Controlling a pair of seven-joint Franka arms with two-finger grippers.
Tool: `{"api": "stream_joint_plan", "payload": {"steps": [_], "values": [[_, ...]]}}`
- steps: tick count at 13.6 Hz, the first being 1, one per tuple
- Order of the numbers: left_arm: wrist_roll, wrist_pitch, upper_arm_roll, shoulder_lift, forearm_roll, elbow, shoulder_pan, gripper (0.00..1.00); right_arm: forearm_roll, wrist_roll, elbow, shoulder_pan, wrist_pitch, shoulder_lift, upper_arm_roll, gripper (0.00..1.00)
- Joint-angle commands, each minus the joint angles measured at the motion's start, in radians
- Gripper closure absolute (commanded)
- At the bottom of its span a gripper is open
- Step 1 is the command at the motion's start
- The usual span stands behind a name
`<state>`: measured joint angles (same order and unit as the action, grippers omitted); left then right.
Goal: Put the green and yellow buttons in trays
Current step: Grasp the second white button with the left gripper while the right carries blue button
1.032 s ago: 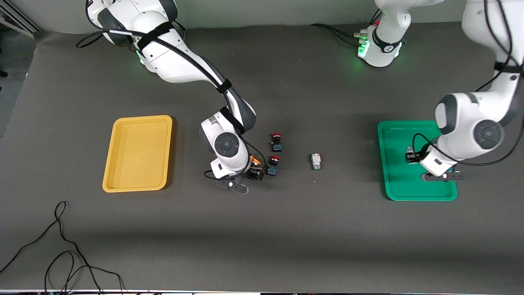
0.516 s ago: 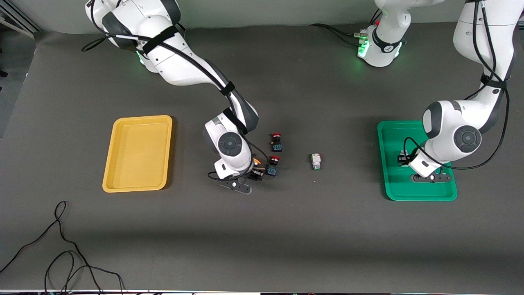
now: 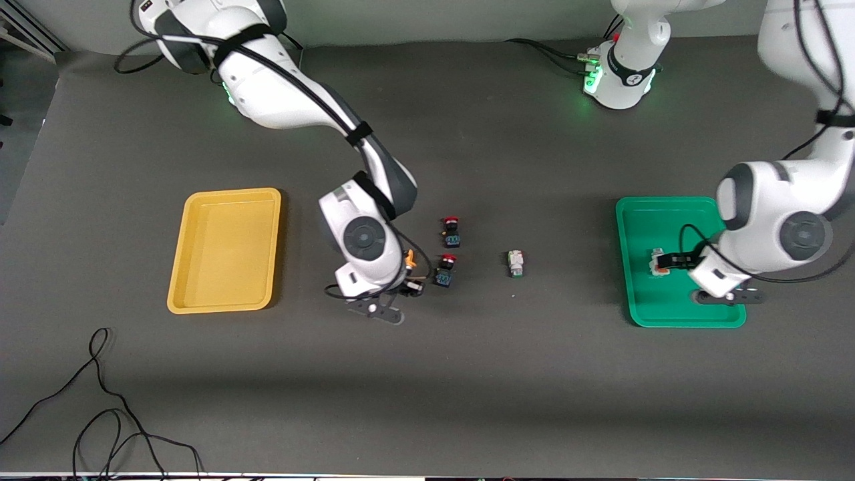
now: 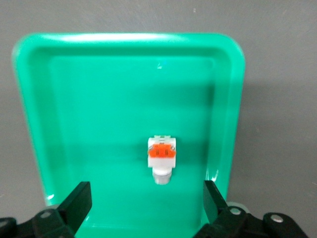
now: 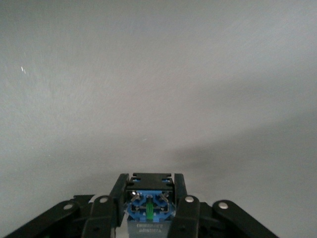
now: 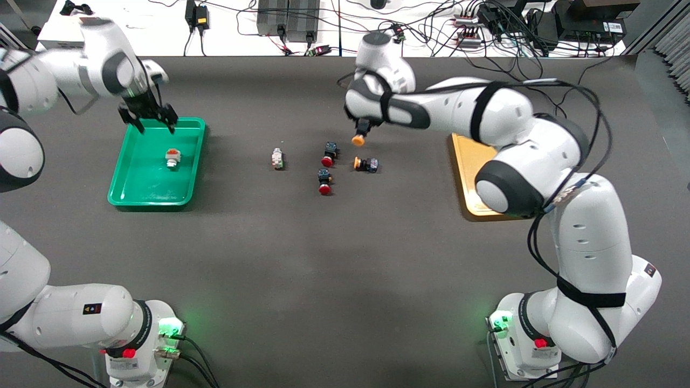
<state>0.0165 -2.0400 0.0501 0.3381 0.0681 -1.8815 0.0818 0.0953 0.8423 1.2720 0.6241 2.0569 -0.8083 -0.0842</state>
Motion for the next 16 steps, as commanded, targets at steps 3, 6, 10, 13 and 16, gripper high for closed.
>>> {"api": "stream_joint_plan", "payload": {"steps": [3,6,10,13,16], "values": [[0.025,0.222,0.02,-0.022,-0.008,0.18,-0.02,0.0,0.009,-0.311,0.015,-0.142,-0.295,0.191,0.003,1.0],[0.208,0.225,0.068,-0.042,-0.044,0.177,-0.094,0.0,0.007,-0.495,0.035,-0.26,-0.443,0.271,0.001,1.0],[0.489,0.141,0.083,-0.008,-0.051,0.17,-0.29,0.0,-0.005,-0.724,0.156,-0.333,-0.379,0.305,-0.044,1.0],[0.666,0.031,0.083,0.028,-0.05,0.144,-0.425,0.0,-0.005,-0.843,0.367,-0.333,-0.176,0.368,-0.097,1.0],[0.683,-0.174,0.082,0.097,-0.047,0.059,-0.484,0.0,-0.005,-0.876,0.565,-0.333,0.026,0.406,-0.106,1.0]]}}
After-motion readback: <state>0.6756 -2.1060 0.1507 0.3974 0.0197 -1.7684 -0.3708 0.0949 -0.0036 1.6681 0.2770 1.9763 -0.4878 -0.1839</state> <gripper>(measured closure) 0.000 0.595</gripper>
